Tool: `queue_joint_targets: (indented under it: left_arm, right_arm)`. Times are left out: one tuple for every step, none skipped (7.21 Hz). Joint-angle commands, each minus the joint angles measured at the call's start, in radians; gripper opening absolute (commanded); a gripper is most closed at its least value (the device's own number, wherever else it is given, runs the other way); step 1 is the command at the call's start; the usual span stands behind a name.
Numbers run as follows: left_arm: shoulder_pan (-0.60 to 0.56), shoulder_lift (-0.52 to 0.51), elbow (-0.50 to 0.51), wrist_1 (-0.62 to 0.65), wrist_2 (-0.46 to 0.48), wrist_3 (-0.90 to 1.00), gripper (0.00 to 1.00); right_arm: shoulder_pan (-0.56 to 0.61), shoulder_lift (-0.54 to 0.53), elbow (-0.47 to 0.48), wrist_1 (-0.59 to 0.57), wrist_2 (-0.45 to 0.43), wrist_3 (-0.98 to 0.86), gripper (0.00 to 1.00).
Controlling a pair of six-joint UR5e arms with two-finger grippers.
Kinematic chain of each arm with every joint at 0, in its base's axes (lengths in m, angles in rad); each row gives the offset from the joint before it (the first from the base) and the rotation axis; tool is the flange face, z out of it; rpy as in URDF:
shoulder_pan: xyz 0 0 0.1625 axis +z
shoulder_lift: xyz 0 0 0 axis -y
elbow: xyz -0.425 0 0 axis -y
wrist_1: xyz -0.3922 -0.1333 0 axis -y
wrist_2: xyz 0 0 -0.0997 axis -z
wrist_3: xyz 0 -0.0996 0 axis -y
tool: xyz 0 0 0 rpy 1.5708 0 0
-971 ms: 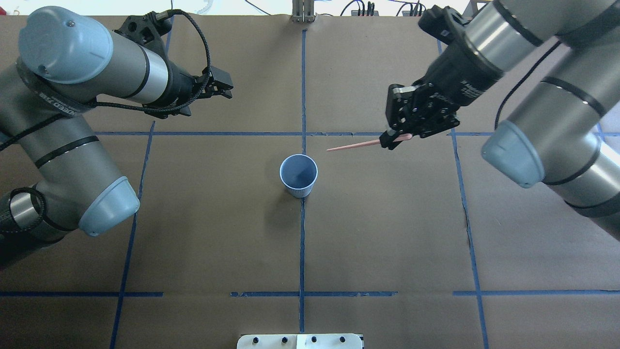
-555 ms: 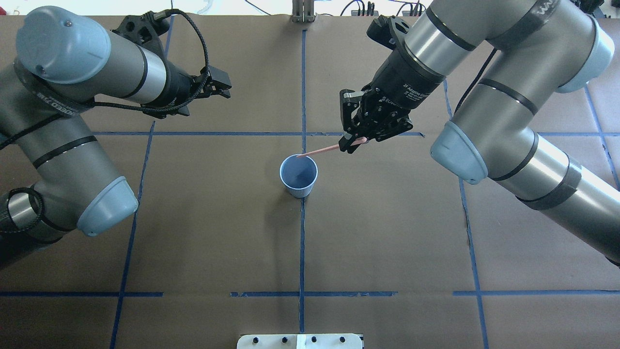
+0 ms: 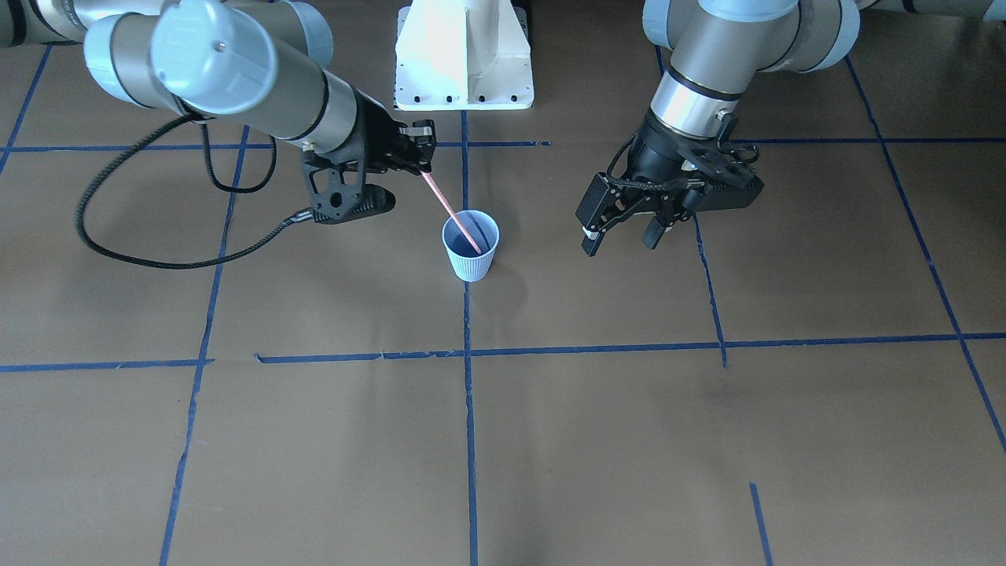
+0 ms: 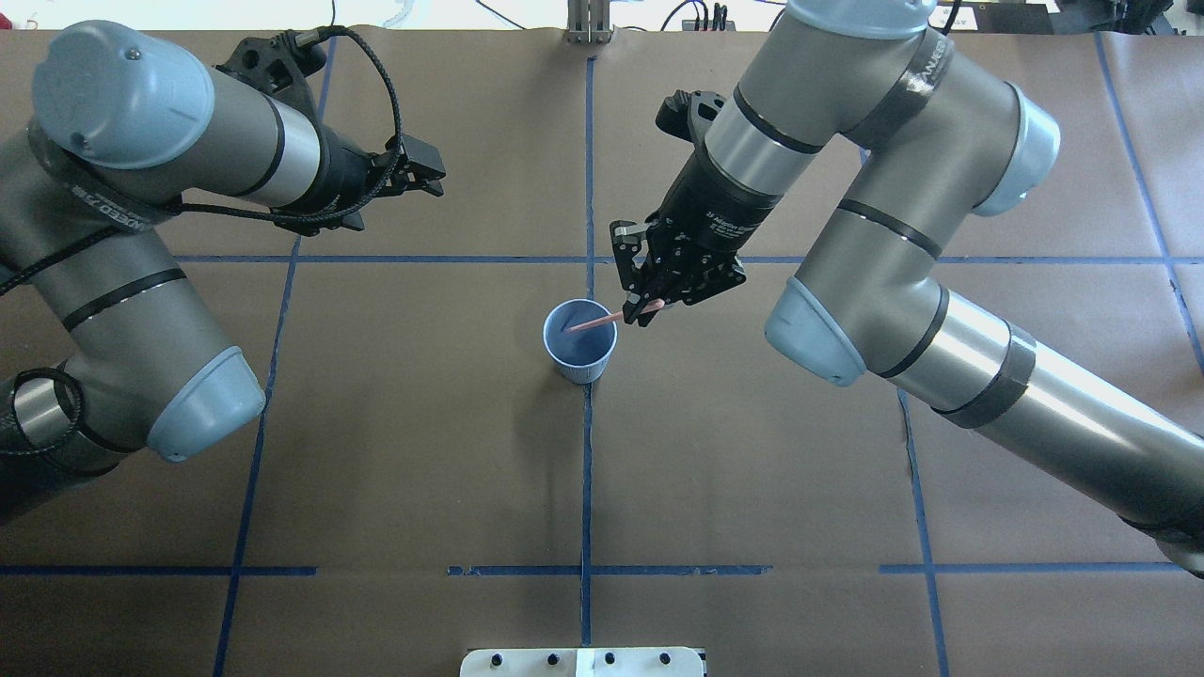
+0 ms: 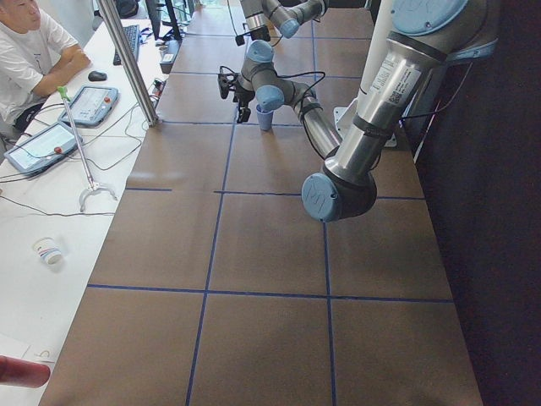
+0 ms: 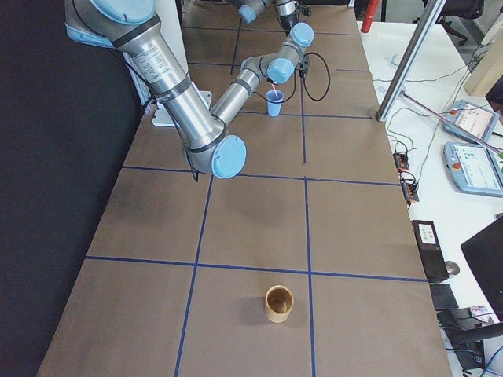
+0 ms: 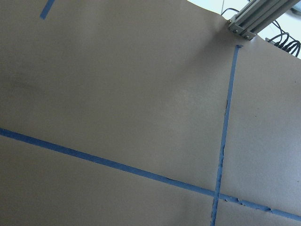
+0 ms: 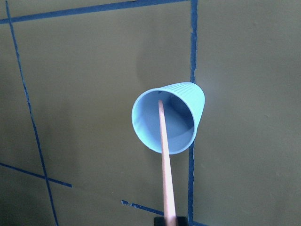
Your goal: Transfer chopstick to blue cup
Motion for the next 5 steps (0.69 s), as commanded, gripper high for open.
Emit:
queue_joint_targets:
  left_arm:
    - [-0.002, 0.003, 0.004, 0.000, 0.000, 0.015, 1.00]
    - [-0.016, 0.035, 0.002, 0.001, -0.002, 0.129, 1.00]
    - [-0.080, 0.073, 0.007, 0.003, -0.011, 0.247, 1.00]
    - [-0.130, 0.125, 0.027, 0.004, -0.043, 0.389, 1.00]
    - [-0.202, 0.191, 0.040, 0.009, -0.122, 0.553, 1.00]
  right_arm:
    - [-0.028, 0.011, -0.011, 0.003, -0.054, 0.000, 1.00]
    - [-0.019, 0.007, 0.020, 0.001, -0.056, 0.004, 1.00]
    - [0.057, -0.057, 0.096, 0.000, -0.055, 0.004, 1.00]
    - [0.149, -0.185, 0.191, 0.000, -0.056, -0.006, 1.00]
    - [0.243, -0.275, 0.200, -0.002, -0.076, -0.020, 1.00]
